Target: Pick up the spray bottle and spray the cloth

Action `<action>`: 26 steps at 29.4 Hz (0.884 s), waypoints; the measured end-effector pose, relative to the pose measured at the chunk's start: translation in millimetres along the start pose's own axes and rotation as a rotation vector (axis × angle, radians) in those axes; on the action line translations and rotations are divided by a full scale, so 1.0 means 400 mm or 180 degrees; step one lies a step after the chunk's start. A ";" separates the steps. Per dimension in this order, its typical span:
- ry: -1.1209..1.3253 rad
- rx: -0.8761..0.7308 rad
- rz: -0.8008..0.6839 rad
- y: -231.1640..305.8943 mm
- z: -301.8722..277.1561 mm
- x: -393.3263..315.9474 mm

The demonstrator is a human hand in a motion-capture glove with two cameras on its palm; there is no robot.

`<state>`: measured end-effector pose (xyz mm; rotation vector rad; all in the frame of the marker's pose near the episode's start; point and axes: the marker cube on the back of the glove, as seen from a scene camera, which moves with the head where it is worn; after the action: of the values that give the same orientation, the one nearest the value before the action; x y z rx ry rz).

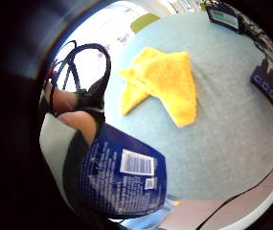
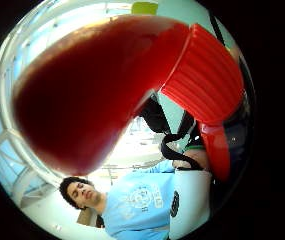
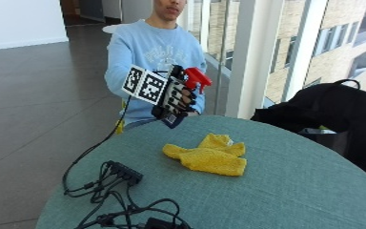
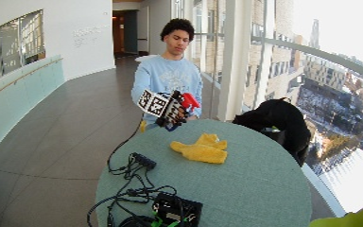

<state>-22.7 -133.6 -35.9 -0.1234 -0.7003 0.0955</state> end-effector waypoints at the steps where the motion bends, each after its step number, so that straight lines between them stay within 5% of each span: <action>1: -0.0074 0.0032 -0.0085 -0.010 0.013 -0.018; 17: -0.0732 0.0227 -0.0974 -0.207 0.348 -0.237; 26: -0.0917 0.0206 -0.1065 -0.263 0.539 -0.255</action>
<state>-235.1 -233.2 77.9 0.0724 -0.9951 -0.1882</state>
